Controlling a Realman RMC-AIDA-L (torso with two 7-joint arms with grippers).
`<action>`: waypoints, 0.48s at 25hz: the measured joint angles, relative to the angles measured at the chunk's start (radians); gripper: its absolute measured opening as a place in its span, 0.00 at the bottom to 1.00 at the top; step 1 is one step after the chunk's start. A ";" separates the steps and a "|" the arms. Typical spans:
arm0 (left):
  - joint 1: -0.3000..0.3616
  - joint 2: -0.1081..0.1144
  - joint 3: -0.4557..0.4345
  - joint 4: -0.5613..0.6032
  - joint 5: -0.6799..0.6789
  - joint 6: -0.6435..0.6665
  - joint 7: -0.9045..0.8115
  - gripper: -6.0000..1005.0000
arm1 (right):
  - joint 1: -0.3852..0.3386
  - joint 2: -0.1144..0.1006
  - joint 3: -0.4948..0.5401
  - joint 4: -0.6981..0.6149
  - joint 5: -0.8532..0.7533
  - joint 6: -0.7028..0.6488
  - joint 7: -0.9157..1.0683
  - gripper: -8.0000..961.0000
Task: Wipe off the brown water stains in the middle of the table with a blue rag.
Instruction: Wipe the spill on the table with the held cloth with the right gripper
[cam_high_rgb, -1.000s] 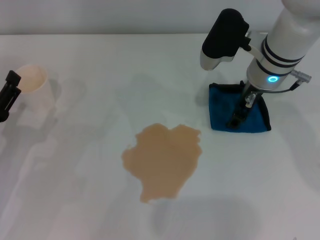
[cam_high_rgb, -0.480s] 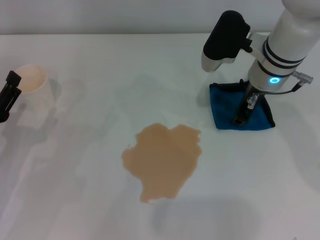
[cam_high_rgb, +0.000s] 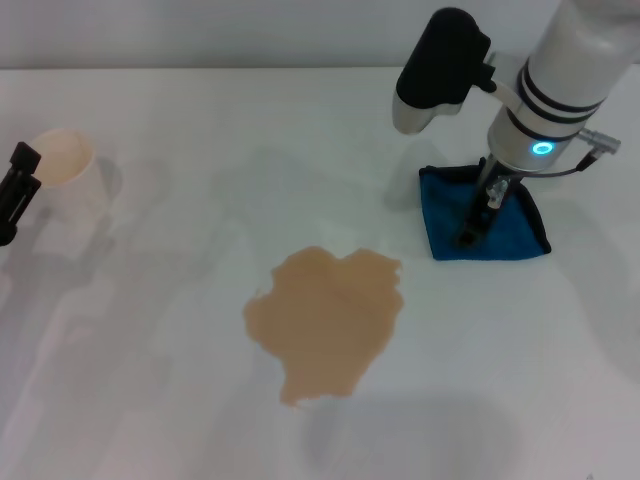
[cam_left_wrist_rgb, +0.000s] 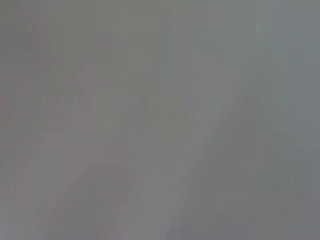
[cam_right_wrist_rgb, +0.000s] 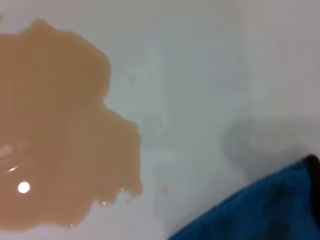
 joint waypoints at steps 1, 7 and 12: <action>0.002 0.000 0.000 0.001 -0.001 0.006 0.000 0.89 | -0.003 0.000 0.000 -0.019 0.000 -0.007 0.000 0.43; 0.008 0.001 0.000 0.005 -0.005 0.017 -0.001 0.89 | -0.009 -0.002 0.011 -0.045 -0.004 0.001 -0.001 0.54; 0.010 0.000 0.000 0.004 -0.007 0.018 -0.001 0.89 | -0.012 -0.002 0.017 -0.009 -0.031 0.051 0.000 0.64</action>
